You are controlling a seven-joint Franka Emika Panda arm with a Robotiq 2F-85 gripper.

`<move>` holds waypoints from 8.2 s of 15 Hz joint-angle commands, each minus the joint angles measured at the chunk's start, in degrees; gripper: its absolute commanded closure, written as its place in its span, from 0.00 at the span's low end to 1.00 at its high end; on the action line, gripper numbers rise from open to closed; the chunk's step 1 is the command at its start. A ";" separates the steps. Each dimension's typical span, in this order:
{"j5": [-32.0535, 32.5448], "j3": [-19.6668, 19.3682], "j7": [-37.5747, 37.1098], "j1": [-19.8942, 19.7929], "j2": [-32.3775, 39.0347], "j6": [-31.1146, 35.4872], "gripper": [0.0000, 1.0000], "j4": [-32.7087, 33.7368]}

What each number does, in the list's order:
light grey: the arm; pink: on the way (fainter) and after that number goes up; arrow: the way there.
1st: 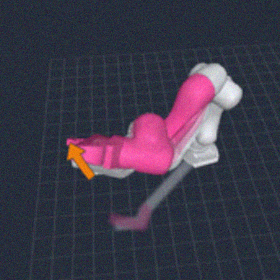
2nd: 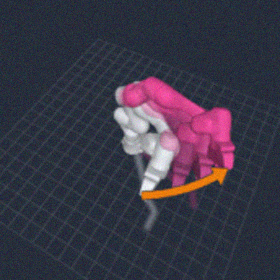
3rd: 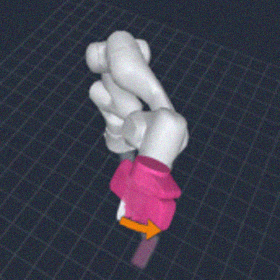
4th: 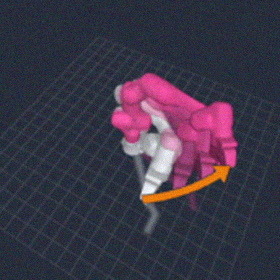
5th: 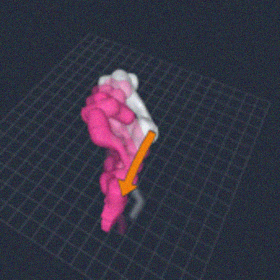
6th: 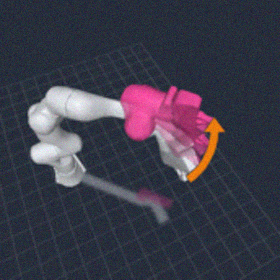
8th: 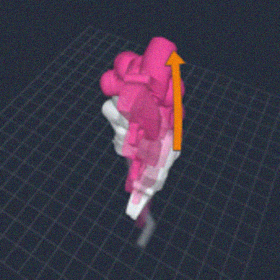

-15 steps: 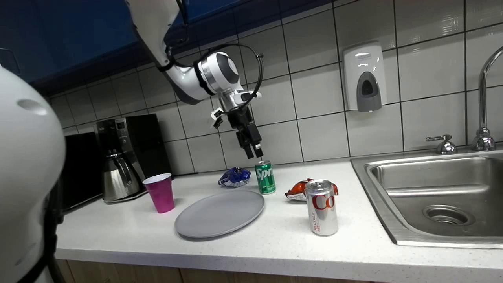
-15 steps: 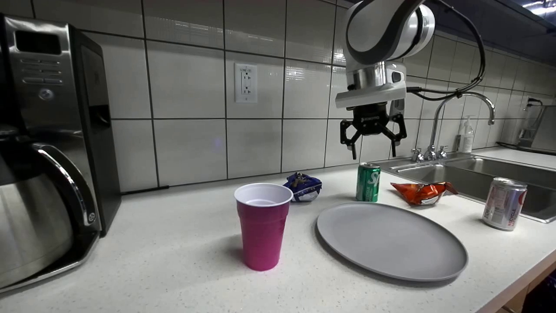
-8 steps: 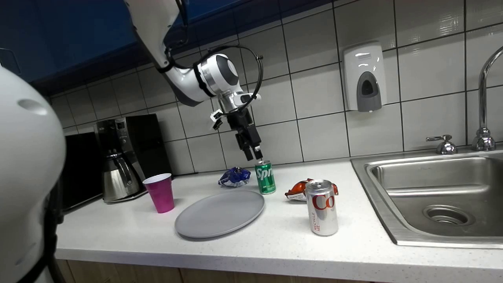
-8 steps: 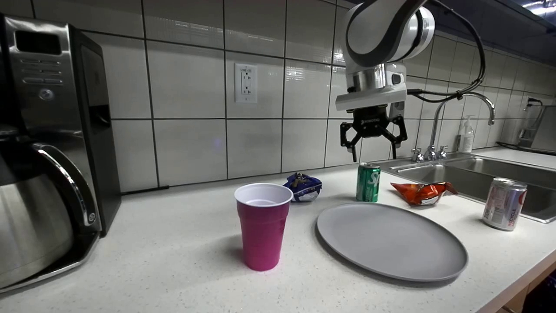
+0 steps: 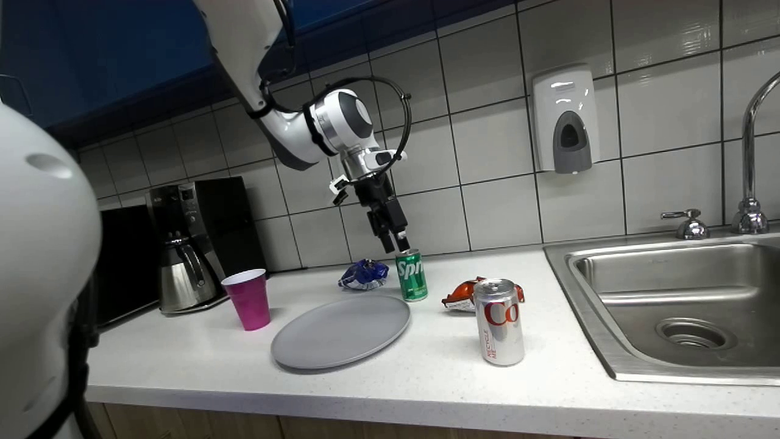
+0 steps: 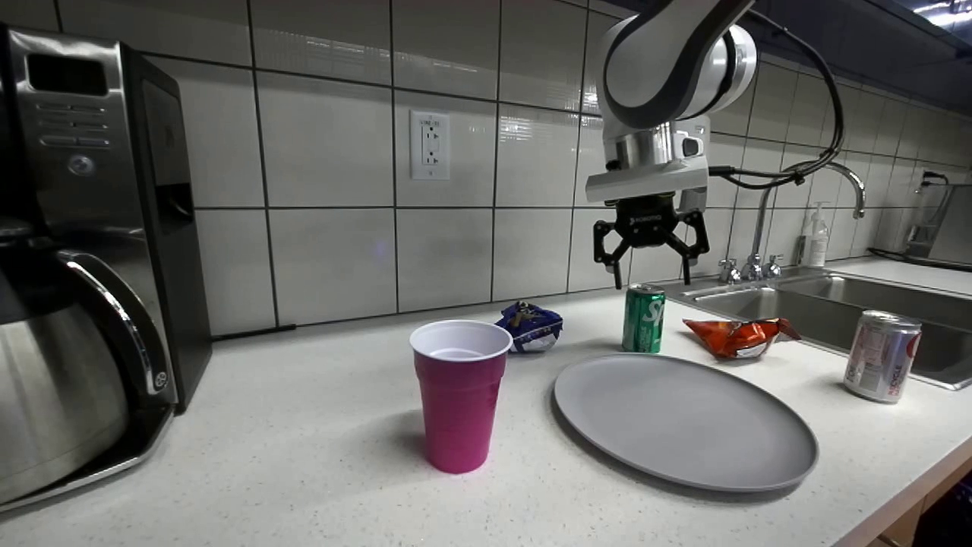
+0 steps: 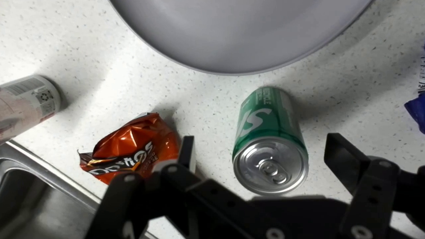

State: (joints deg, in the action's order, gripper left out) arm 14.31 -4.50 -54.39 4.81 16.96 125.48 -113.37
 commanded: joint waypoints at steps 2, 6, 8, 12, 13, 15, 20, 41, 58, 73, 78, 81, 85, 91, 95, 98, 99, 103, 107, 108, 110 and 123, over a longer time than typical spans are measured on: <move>-0.94 -0.06 3.04 -0.87 1.58 0.62 0.00 1.79; -1.15 -0.32 4.15 -1.08 3.02 0.67 0.00 3.01; -1.21 -0.48 4.74 -1.06 3.81 0.64 0.00 3.82; -1.63 -0.62 5.77 -1.04 5.29 0.71 0.00 5.23; -1.76 -0.65 5.82 -1.03 5.61 0.92 0.00 5.46; -2.08 -0.71 5.54 -0.95 5.96 2.36 0.00 5.41; -5.31 -0.63 5.23 -1.09 6.22 7.55 0.00 4.20; -5.81 -1.56 3.99 0.42 2.99 10.65 0.62 0.42; -2.93 0.72 -1.21 6.44 -3.55 12.14 0.62 -6.17; -2.33 4.27 -9.02 9.53 -3.92 13.26 0.62 -8.63; -1.02 4.31 -12.21 9.88 -5.62 15.06 0.62 -10.92; 0.33 4.42 -14.52 10.09 -7.16 16.24 0.62 -12.98; 2.19 4.89 -17.89 10.24 -9.20 17.62 0.62 -15.97; 2.78 6.08 -20.74 9.51 -11.71 18.71 0.62 -19.59; 2.29 6.31 -20.69 8.79 -12.61 19.53 0.62 -21.41; 2.20 6.23 -20.19 8.22 -12.89 19.89 0.62 -22.25; 2.19 6.22 -20.01 8.04 -12.90 19.90 0.62 -22.40; 1.97 6.22 -19.45 7.49 -12.59 20.00 0.62 -22.66; 2.50 6.05 -20.20 7.22 -13.01 20.62 0.62 -23.32; 2.56 6.02 -20.39 7.18 -13.12 20.90 0.62 -23.49; 2.57 6.04 -20.66 7.15 -13.25 21.30 0.62 -23.84; 1.21 6.37 -20.00 6.47 -13.63 21.81 0.34 -25.14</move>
State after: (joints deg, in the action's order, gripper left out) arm 15.53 0.72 -73.93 12.81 5.26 146.74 -137.02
